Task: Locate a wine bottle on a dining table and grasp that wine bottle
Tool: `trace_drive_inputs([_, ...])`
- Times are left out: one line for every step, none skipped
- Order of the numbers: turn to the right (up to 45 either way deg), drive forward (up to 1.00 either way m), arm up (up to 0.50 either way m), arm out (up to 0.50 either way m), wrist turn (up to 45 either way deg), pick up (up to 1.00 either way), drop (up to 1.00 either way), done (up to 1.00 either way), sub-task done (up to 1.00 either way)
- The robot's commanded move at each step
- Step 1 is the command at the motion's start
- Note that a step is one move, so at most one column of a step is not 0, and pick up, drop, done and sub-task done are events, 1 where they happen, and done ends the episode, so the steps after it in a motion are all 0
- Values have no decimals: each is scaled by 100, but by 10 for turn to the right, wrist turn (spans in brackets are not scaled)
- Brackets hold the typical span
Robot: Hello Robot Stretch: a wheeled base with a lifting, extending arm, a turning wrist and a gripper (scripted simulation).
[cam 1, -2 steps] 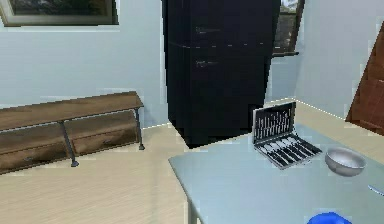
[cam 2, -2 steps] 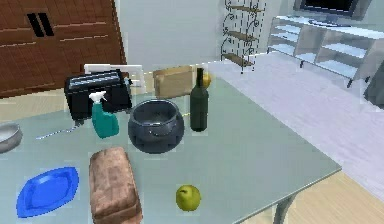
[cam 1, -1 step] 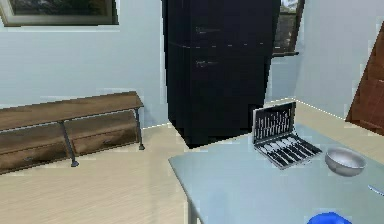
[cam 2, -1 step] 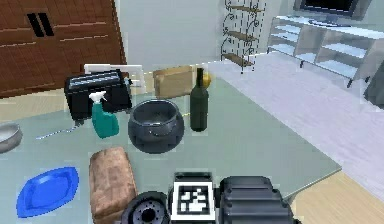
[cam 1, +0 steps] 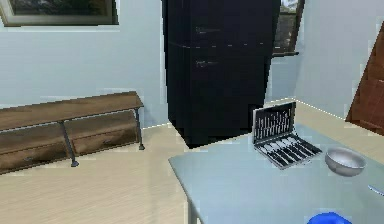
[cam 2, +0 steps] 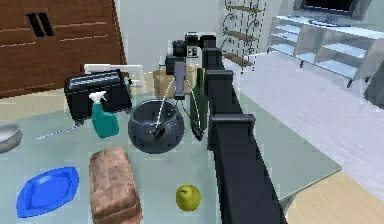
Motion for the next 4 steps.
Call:
trace_drive_inputs([0,0,0,0,450,0,0,0,0])
trace_drive_inputs([0,0,0,0,450,0,0,0,0])
trace_drive_inputs([0,0,0,0,450,0,0,0,0])
trace_drive_inputs([0,0,0,0,450,0,0,0,0])
